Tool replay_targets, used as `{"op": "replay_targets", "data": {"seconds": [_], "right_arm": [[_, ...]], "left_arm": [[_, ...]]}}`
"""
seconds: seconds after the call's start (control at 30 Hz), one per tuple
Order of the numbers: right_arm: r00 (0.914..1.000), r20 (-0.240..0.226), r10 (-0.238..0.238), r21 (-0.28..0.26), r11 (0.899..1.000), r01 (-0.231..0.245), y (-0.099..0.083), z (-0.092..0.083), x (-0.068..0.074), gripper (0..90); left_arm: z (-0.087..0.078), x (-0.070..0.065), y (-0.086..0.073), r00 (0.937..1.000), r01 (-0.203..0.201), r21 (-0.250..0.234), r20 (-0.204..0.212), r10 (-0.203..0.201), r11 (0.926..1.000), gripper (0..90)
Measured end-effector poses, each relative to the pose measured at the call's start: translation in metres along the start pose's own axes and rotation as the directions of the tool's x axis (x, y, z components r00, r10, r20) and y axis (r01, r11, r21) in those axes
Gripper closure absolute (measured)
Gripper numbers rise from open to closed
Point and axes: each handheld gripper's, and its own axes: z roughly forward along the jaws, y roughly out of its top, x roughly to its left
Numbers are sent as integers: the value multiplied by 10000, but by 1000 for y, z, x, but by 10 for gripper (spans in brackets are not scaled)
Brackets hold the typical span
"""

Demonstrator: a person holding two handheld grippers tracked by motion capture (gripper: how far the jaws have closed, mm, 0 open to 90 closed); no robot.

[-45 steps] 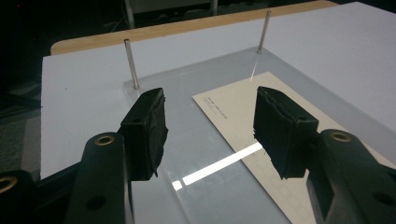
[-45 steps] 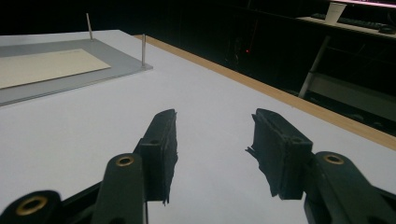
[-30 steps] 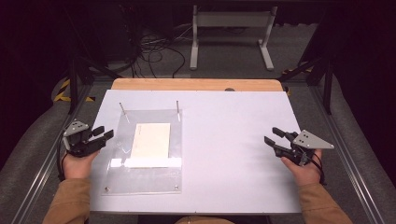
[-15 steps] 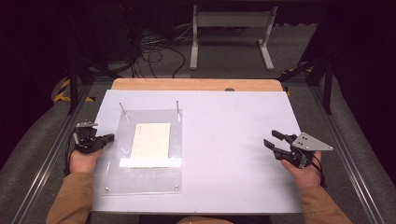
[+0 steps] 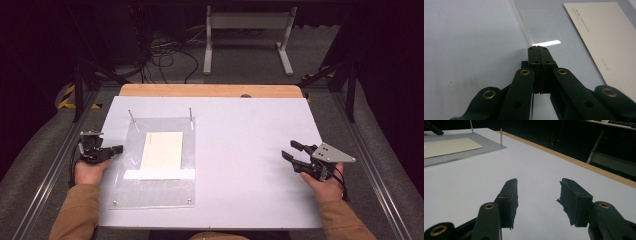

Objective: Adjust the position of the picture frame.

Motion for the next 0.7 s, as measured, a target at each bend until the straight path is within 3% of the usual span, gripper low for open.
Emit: {"op": "replay_targets", "data": {"seconds": [0.17,0.2,0.23,0.3,0.37,0.5,0.53,0.6,0.67,0.7], "right_arm": [[10000,-68,-33,8,10000,33,1,2,1,477],[10000,-76,-4,33,10000,4,1,2,1,477],[10000,-96,-26,11,10000,26,1,2,1,477],[9999,-109,-30,-2,10000,30,1,3,1,477],[9999,-117,-39,-18,10000,38,1,3,1,476],[9999,-135,9,-49,10000,-10,1,2,0,476],[9999,-123,32,-54,10000,-33,1,1,-1,475],[10000,-82,32,-65,10000,-32,1,0,-1,476],[10000,-72,66,-120,9999,-67,1,-1,-2,475],[10000,-72,66,-120,9999,-67,1,-1,-2,475]], "left_arm": [[7,-12,1,9991,-197,88,370,193,9998,898],[11,-20,3,9981,-490,166,390,483,9987,898],[11,-20,3,9981,-490,166,390,483,9987,898],[19,-36,4,9951,-503,341,865,472,9982,898],[24,-44,6,9917,-924,394,933,884,9949,898],[32,-60,7,9872,-977,524,1320,901,9938,898],[38,-71,8,9813,-1178,619,1600,1066,9911,898],[40,-74,9,9797,-1251,634,1656,1132,9901,898],[47,-88,10,9714,-1652,698,1843,1500,9838,898],[47,-88,10,9714,-1652,698,1843,1500,9838,898]]}}
